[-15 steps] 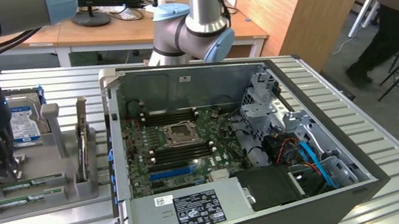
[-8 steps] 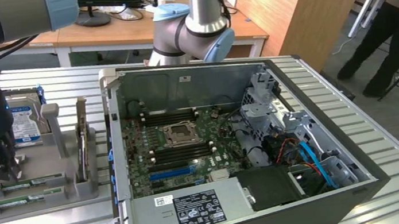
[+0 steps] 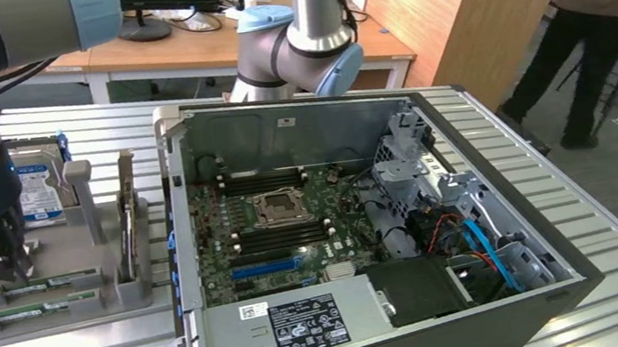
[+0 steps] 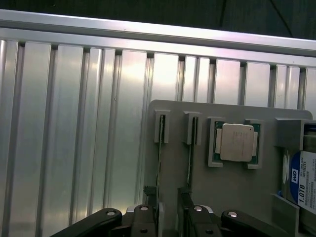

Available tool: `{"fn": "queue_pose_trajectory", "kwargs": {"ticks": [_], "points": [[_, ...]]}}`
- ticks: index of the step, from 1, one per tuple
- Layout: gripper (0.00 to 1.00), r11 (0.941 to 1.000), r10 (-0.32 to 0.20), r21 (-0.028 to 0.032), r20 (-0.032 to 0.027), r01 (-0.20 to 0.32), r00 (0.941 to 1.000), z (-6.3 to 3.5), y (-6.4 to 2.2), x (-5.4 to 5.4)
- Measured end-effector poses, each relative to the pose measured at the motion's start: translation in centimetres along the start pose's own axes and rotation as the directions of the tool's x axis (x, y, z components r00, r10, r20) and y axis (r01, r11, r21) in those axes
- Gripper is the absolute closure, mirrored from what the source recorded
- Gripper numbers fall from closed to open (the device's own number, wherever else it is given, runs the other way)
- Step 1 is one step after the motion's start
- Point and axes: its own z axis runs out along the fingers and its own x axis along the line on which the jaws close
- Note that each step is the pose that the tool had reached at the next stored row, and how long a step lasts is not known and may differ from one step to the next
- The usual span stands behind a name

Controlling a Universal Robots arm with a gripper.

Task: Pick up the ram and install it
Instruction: 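Pick up the ram and move it above insertion slot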

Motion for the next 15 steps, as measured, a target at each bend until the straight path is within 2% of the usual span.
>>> {"fn": "queue_pose_trajectory", "kwargs": {"ticks": [8, 15], "points": [[0.69, 1.0, 0.0, -0.0001, 0.0, 0.0, 1.0, 0.81, -0.02, 0.03], [0.69, 1.0, 0.0, 0.0002, 0.0001, 0.0, 1.0, 0.87, -0.02, 0.05]]}}
